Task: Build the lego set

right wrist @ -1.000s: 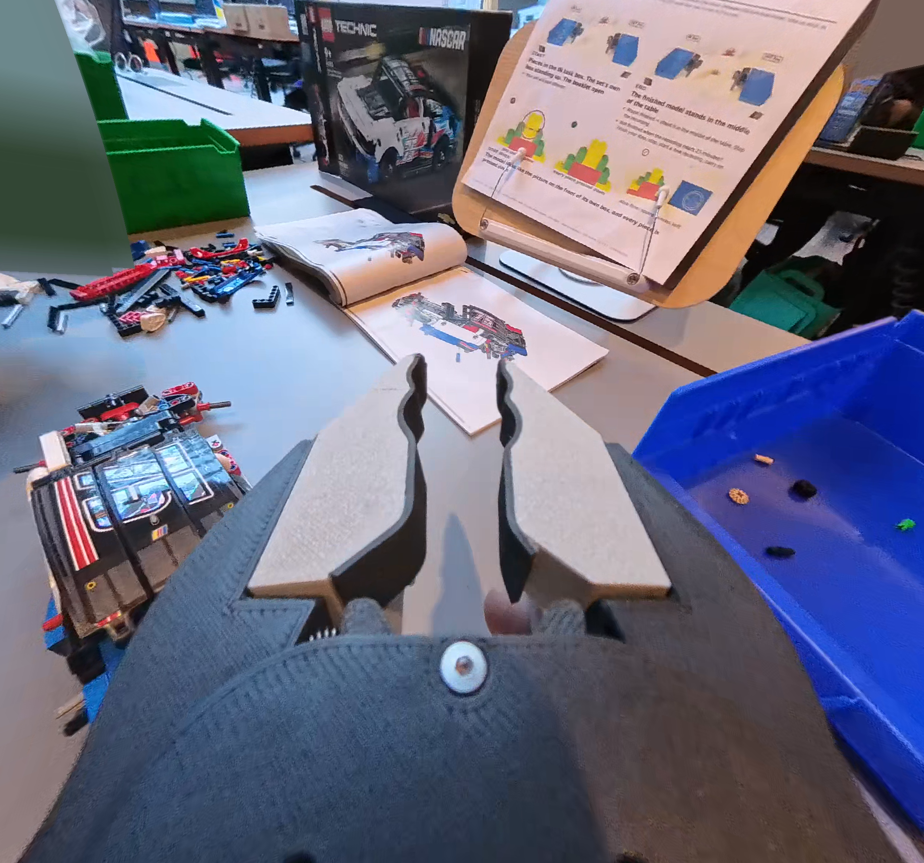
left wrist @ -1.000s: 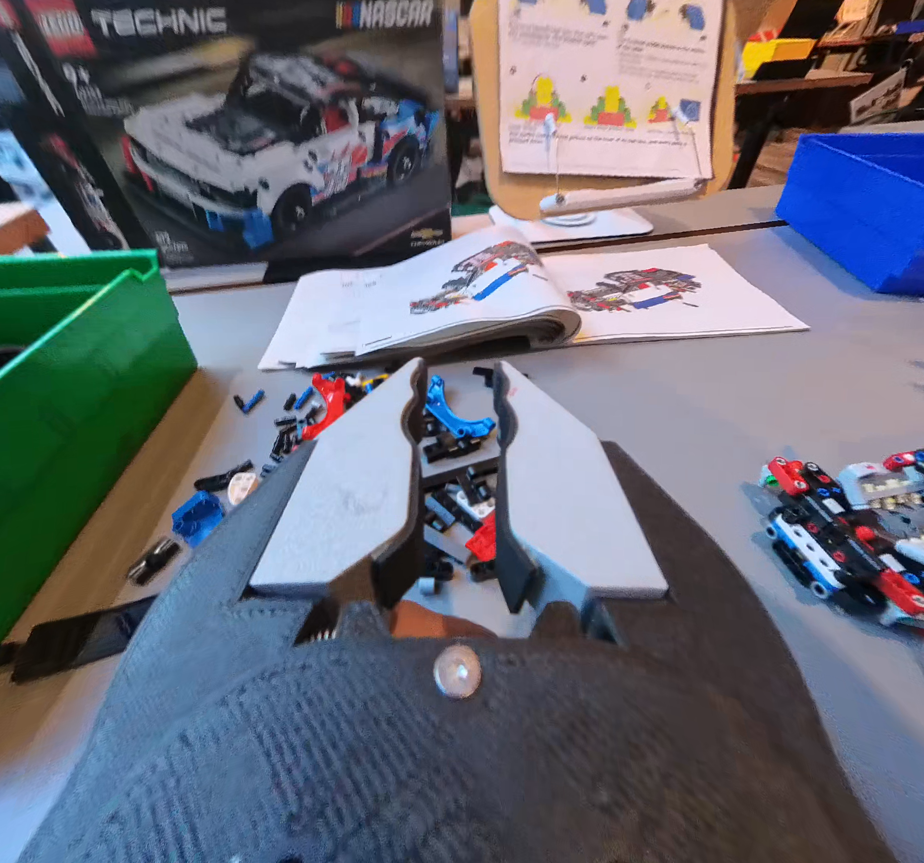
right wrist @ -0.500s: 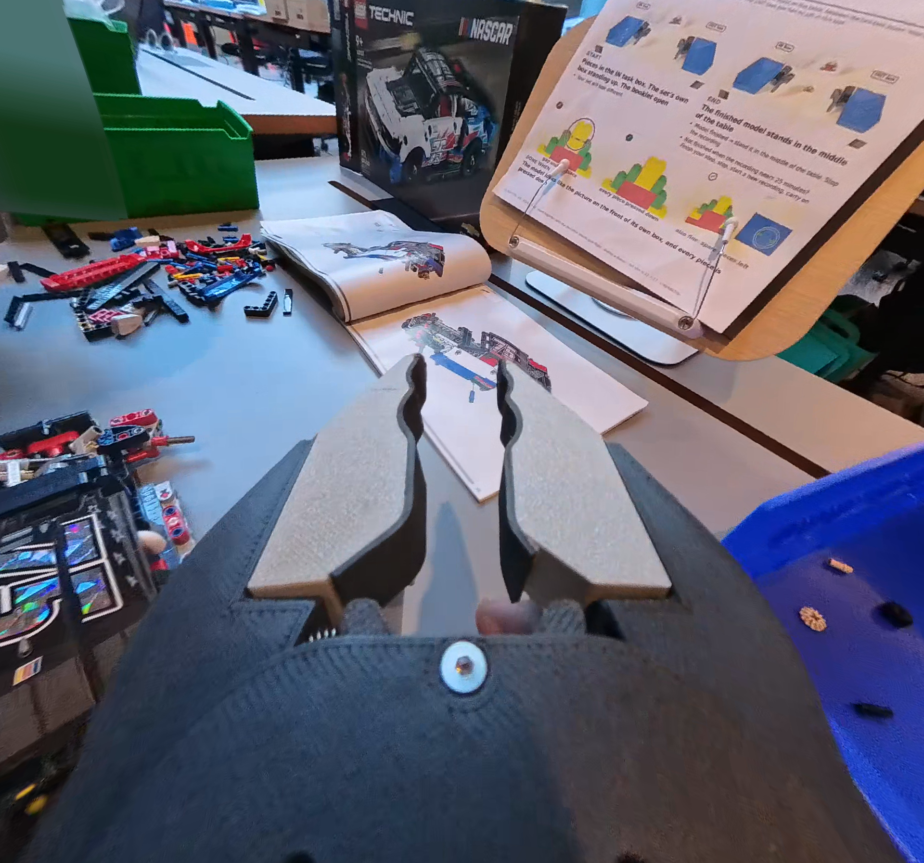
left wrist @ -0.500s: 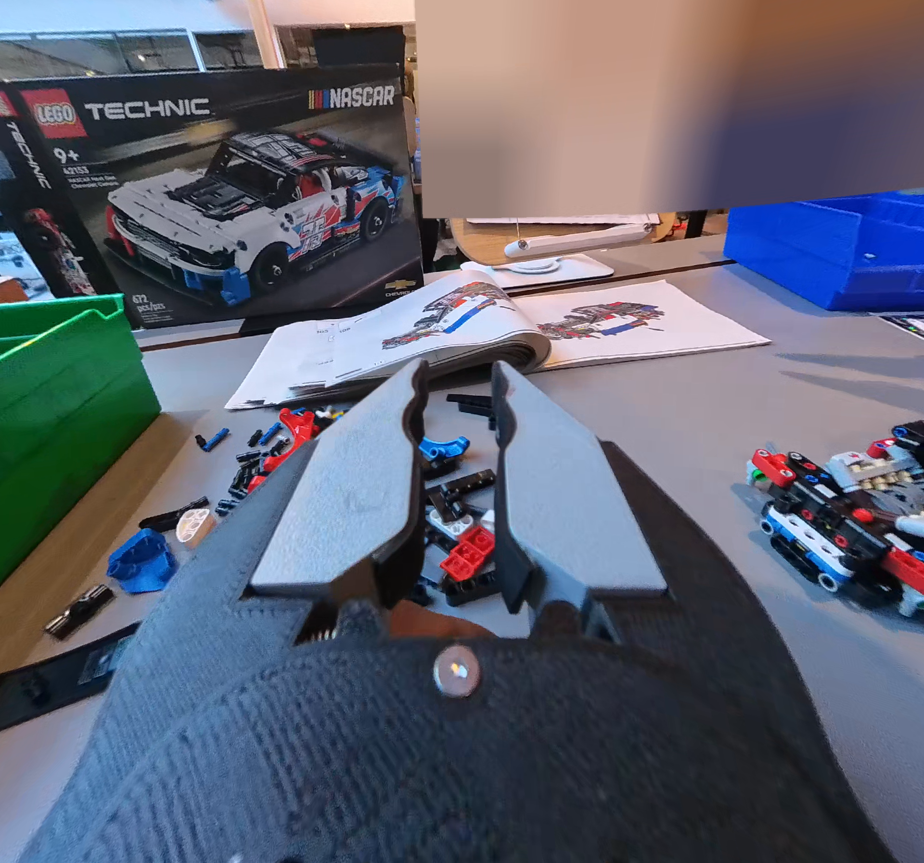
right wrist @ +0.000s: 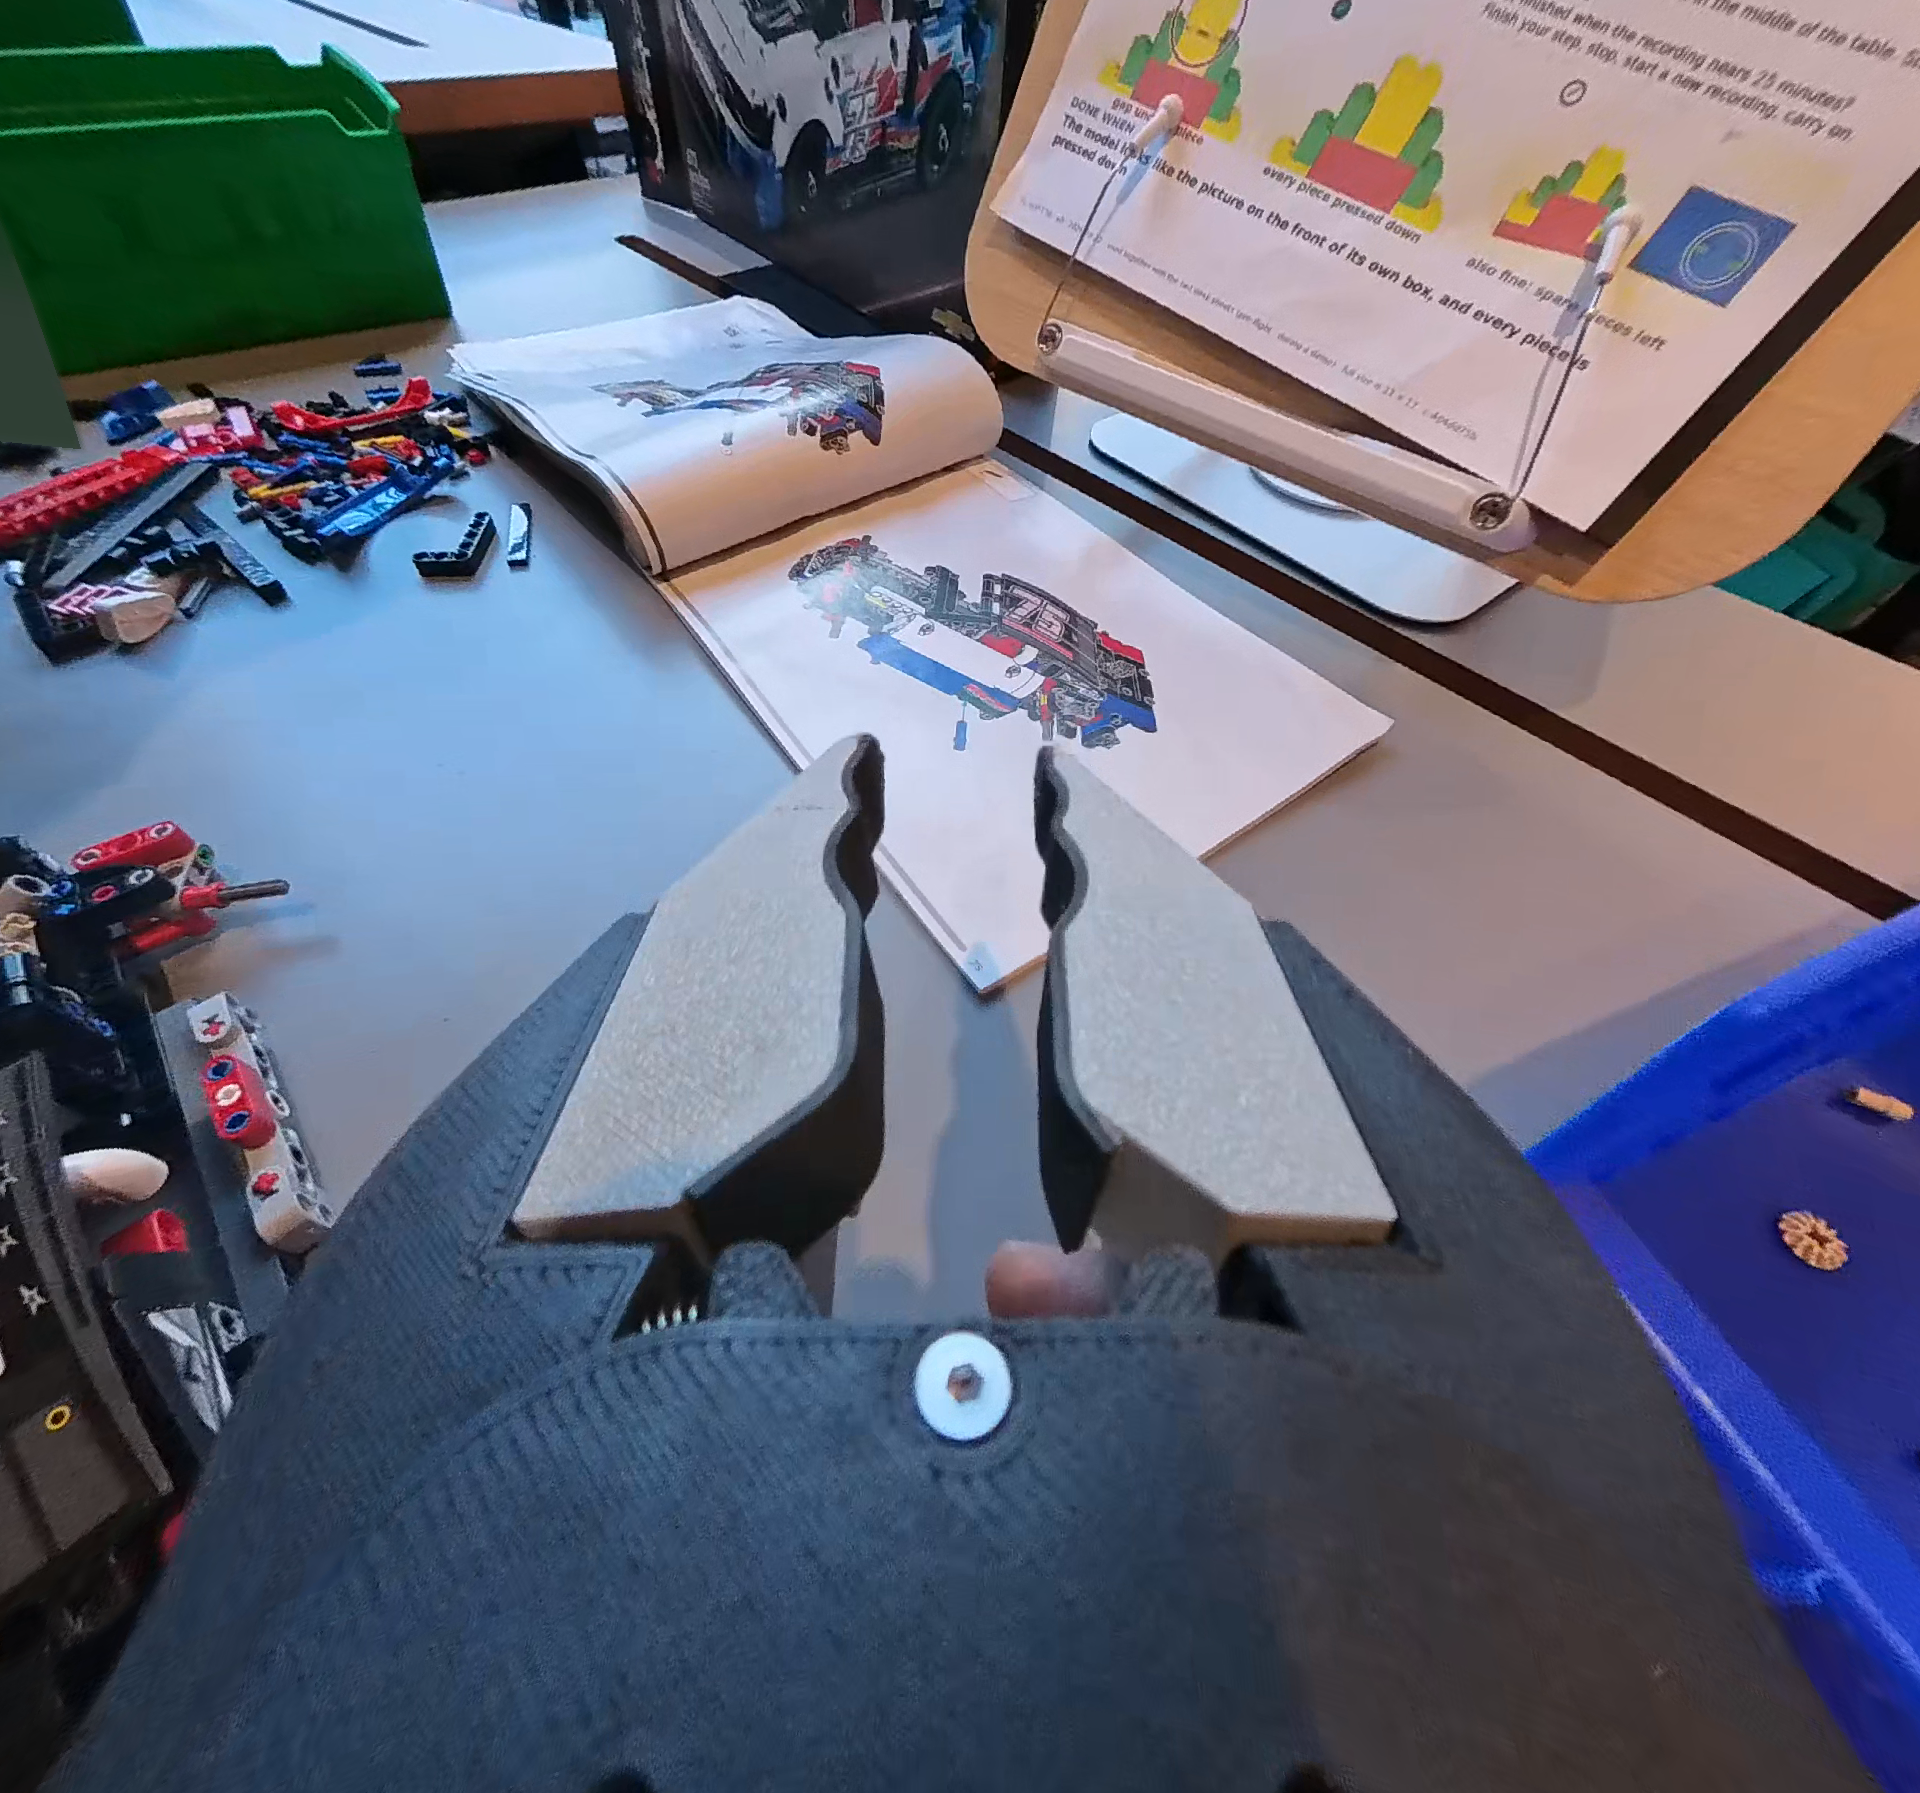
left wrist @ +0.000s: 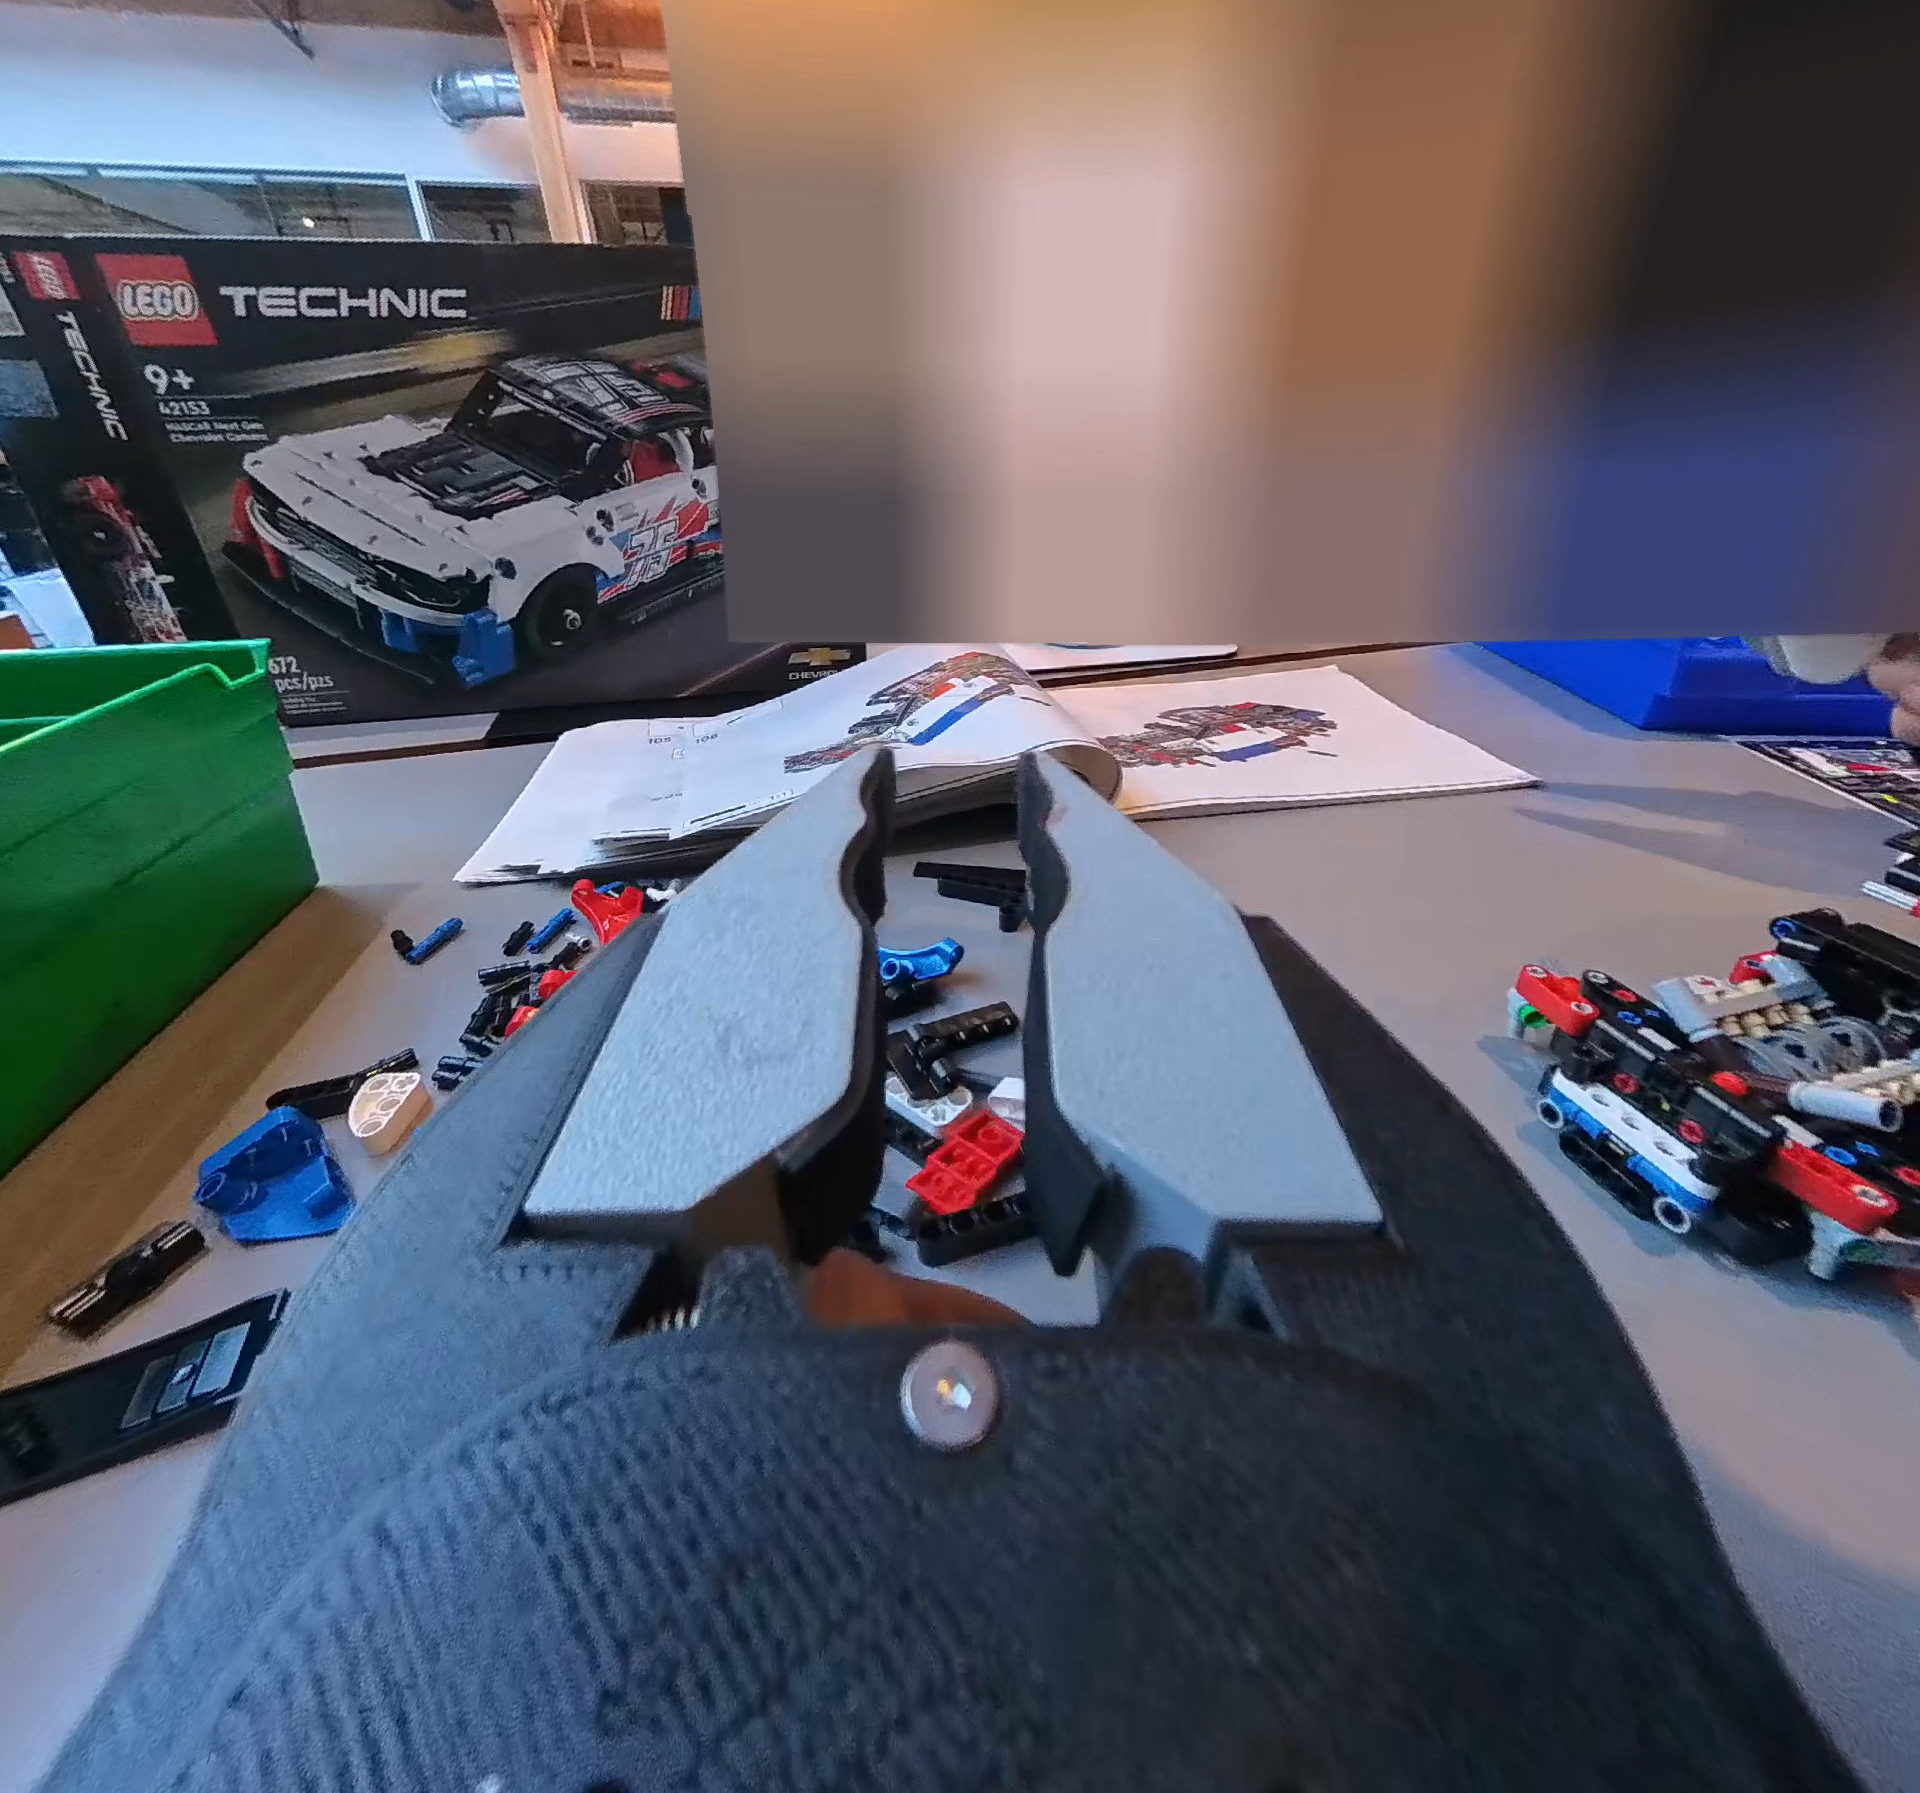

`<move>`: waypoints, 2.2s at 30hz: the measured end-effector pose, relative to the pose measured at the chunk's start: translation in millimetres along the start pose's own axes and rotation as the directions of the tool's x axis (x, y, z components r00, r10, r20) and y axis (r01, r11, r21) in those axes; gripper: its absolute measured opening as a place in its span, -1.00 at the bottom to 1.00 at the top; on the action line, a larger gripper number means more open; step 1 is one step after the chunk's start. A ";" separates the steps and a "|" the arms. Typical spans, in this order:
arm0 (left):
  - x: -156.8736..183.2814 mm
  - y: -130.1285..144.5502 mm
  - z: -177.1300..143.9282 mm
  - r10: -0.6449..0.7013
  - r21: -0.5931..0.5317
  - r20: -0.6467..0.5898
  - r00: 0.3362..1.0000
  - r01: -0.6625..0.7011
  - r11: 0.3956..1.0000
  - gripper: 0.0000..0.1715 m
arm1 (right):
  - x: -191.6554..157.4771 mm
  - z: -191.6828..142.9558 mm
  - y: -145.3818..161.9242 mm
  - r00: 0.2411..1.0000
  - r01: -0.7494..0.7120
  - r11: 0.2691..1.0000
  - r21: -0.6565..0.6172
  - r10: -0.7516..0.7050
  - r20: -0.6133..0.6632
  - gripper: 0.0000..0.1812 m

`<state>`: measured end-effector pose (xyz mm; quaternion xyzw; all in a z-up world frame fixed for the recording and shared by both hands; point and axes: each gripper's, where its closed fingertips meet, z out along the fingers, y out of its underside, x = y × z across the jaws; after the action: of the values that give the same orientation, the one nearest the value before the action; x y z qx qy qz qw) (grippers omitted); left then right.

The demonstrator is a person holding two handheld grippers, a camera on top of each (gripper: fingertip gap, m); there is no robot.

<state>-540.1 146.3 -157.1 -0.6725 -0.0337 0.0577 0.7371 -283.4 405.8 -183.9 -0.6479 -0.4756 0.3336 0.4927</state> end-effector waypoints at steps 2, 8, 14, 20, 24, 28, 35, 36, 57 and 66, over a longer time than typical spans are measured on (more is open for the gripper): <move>0.1 -0.2 -0.1 0.002 0.002 0.001 1.000 -0.002 1.000 -0.77 | 0.9 0.0 2.6 1.000 0.003 1.000 -0.006 -0.003 -0.006 -0.70; -0.5 -0.1 0.0 0.001 0.002 0.005 1.000 -0.001 1.000 -0.76 | 5.2 -3.3 8.9 1.000 -0.018 1.000 -0.014 0.018 -0.009 -0.70; 1.0 -0.9 -0.6 0.016 0.010 0.003 1.000 -0.016 1.000 -0.76 | 9.0 -8.4 7.4 0.999 -0.036 0.999 0.018 0.036 0.000 -0.69; 2.3 -1.3 -0.9 0.025 0.013 -0.001 1.000 -0.025 1.000 -0.76 | 6.0 -6.3 15.3 1.000 0.008 1.000 0.024 -0.008 0.013 -0.69; 2.4 -0.9 -0.5 0.026 0.010 0.000 1.000 -0.026 1.000 -0.76 | 8.5 -4.5 21.2 1.000 0.015 0.999 0.028 -0.016 0.016 -0.68; 1.1 1.1 1.1 0.010 -0.007 0.003 1.000 -0.010 1.000 -0.75 | 12.4 -5.1 27.5 1.000 0.020 0.999 0.040 -0.020 0.005 -0.69; -27.1 3.6 24.6 0.223 -0.307 -0.112 0.968 -0.247 0.919 -0.72 | 14.2 -8.2 24.2 1.000 0.017 0.997 0.075 -0.017 0.006 -0.69; -32.4 10.1 30.8 0.204 -0.365 -0.173 0.964 -0.255 0.895 -0.74 | 13.4 -8.6 23.8 1.000 0.026 0.997 0.079 -0.026 0.004 -0.70; -81.9 117.0 50.5 -0.088 -0.874 -0.190 0.978 -0.128 0.468 -0.88 | 12.2 -13.8 20.4 1.000 0.017 0.993 0.121 -0.019 0.010 -0.71; -81.3 125.7 47.1 -0.021 -0.896 -0.189 0.982 -0.163 0.413 -0.92 | 13.1 -15.3 19.2 1.000 -0.001 0.991 0.132 -0.002 0.020 -0.72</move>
<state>-631.7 193.4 -275.5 -0.9667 0.0322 0.0040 0.2537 -259.8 412.1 -197.3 -0.6104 -0.4577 0.3706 0.5297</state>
